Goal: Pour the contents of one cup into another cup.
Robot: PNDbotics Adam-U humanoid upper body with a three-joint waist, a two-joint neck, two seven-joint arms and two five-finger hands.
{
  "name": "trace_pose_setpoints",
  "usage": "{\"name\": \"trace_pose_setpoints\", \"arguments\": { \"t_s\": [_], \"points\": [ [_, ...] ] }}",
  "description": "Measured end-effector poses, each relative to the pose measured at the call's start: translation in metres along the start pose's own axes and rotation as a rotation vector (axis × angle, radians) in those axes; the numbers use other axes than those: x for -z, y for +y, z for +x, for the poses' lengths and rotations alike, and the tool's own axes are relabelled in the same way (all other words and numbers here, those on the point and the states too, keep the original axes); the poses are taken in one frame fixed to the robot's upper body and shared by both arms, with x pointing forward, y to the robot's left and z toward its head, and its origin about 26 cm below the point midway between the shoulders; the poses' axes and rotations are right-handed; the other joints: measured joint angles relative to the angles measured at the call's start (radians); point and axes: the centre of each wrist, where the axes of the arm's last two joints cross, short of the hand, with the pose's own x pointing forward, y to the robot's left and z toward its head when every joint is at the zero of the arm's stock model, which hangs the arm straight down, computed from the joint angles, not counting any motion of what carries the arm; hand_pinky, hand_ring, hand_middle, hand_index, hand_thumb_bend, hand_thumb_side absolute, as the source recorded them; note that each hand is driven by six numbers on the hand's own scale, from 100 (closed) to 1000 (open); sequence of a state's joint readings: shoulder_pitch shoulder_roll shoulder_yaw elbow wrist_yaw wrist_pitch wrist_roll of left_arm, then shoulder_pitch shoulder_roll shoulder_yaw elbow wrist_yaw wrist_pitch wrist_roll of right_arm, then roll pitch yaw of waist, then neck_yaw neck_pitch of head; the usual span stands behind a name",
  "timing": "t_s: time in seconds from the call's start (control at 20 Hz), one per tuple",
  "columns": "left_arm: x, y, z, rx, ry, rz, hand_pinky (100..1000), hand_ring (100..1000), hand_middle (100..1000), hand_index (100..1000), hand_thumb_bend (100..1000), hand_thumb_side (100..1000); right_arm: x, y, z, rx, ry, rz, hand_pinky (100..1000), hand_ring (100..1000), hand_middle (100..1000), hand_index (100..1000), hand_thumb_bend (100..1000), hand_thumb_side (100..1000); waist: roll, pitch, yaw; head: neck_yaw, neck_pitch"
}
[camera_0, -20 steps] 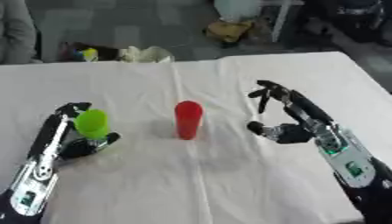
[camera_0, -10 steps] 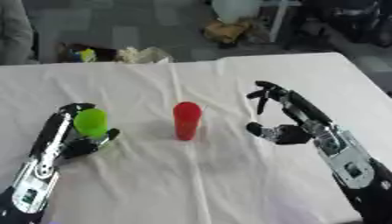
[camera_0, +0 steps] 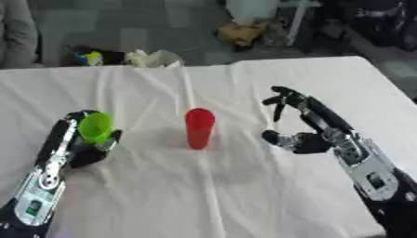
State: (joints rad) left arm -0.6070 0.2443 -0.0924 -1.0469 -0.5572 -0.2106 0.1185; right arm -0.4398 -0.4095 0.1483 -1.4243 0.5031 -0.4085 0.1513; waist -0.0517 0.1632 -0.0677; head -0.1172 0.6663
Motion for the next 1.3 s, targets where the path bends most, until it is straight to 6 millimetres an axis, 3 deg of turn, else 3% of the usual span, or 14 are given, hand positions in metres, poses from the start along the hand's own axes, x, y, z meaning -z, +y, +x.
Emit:
{"name": "trace_pose_setpoints", "arguments": {
  "t_s": [0.1,0.15,0.2,0.55,0.9,1.3],
  "points": [
    [-0.002,0.0,0.002,-0.024,-0.002,0.014,398,376,411,722,234,355,0.0,0.0,0.0,0.0,0.0,0.0,951,1000,471,830,511,803,0.0,0.0,0.001,0.0,0.0],
    [-0.003,0.002,0.004,-0.036,-0.007,0.025,393,369,407,720,181,426,0.0,0.0,0.0,0.0,0.0,0.0,951,1000,471,830,511,802,0.0,0.0,0.002,-0.001,0.0],
    [-0.003,0.003,0.006,-0.047,-0.013,0.036,391,366,403,719,226,345,0.0,0.0,0.0,0.0,0.0,0.0,951,1000,471,830,513,802,0.0,0.0,0.003,-0.002,0.0],
    [-0.004,0.023,0.027,-0.109,-0.083,0.119,377,351,393,711,223,324,-0.001,0.002,-0.002,0.005,0.006,0.004,947,1000,459,814,513,798,0.003,-0.002,0.012,-0.008,0.0],
    [-0.007,0.042,0.047,-0.138,-0.17,0.157,380,350,392,708,216,318,-0.007,0.016,-0.01,0.061,0.042,0.011,942,1000,454,807,527,779,0.011,-0.004,0.021,-0.012,0.0],
    [-0.007,0.048,0.064,-0.176,-0.225,0.155,389,351,393,709,218,324,-0.009,0.032,-0.022,0.11,0.091,-0.017,942,1000,461,809,536,755,0.034,-0.004,0.05,-0.027,0.0]
  ]
}}
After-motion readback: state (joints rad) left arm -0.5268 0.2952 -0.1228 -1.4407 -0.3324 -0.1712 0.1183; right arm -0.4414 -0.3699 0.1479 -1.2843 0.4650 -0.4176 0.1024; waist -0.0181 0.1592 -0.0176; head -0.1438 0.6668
